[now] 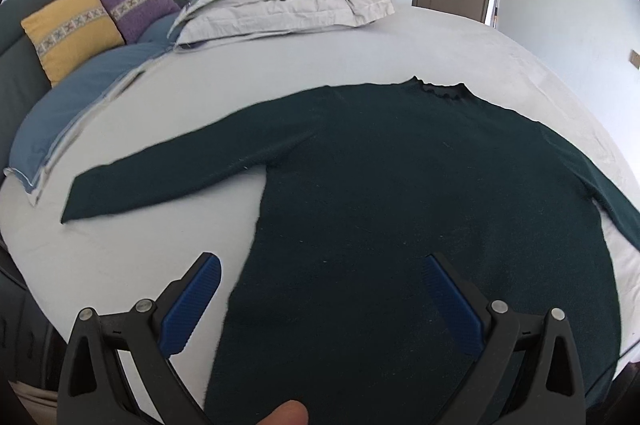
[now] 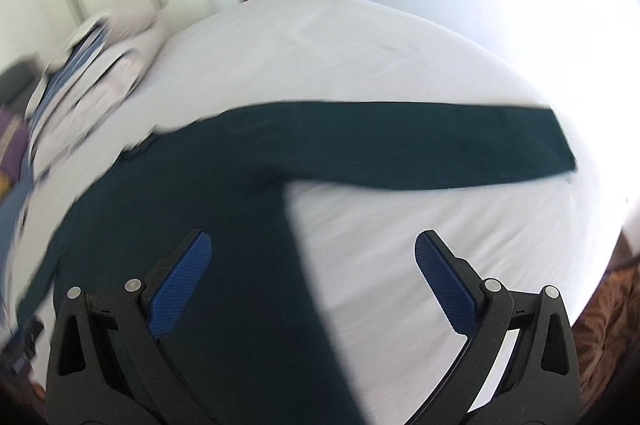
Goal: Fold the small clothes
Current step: 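Grasp the sweater sleeve cuff with the right gripper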
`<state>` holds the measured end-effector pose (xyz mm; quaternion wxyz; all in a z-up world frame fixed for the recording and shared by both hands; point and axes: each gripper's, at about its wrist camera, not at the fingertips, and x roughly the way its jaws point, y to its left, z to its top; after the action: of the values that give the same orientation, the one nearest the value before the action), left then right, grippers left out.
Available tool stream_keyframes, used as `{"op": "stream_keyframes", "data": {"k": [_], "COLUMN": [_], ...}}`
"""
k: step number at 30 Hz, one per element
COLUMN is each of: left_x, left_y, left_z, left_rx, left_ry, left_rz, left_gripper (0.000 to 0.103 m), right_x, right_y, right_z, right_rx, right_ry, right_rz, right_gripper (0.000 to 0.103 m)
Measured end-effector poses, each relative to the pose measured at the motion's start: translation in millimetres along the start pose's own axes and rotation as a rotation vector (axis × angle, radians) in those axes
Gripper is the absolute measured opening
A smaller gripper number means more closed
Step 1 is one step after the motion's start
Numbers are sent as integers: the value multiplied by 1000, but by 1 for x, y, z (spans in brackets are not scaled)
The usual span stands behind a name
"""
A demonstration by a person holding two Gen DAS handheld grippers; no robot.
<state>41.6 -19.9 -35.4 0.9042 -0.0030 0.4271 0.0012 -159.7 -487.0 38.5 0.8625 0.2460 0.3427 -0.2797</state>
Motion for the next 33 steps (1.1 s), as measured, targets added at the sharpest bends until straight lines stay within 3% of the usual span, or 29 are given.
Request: {"op": "stream_keyframes", "data": {"k": [3,7,12,15,20,22,26,33], "left_x": [9,16,19,24,28,32,39,47], "left_y": [-4,-7,-24,-26,-21,-19,-16,-10], "left_z": [3,5,7,9,13,13,16,23], "left_rx": [-11,-78,-59,-63,-92,-105,-134,-162], "left_ry": [38,68,98,122,114,124,129,128], "left_rz": [-70,-212,-236,-209,-213,-222,-255,-329], "left_gripper": [103,103,103,103,103,103,103,102], "right_x": [16,39,63,74,101,111,118,113], "right_y": [-73,-149,-204,-209,-208,-208,-205,-133], "right_z": [22,40,54,68,94,102,111,138], "right_rx": [164,292,377,359,318,315,333,181], "right_ry": [-24,-38,-58,-80,-62,-52,-36,-82], "right_rz": [-71,-173,-200,-197,-116,-109,-72,6], "right_gripper": [103,103,103,97,55,47,12,9]}}
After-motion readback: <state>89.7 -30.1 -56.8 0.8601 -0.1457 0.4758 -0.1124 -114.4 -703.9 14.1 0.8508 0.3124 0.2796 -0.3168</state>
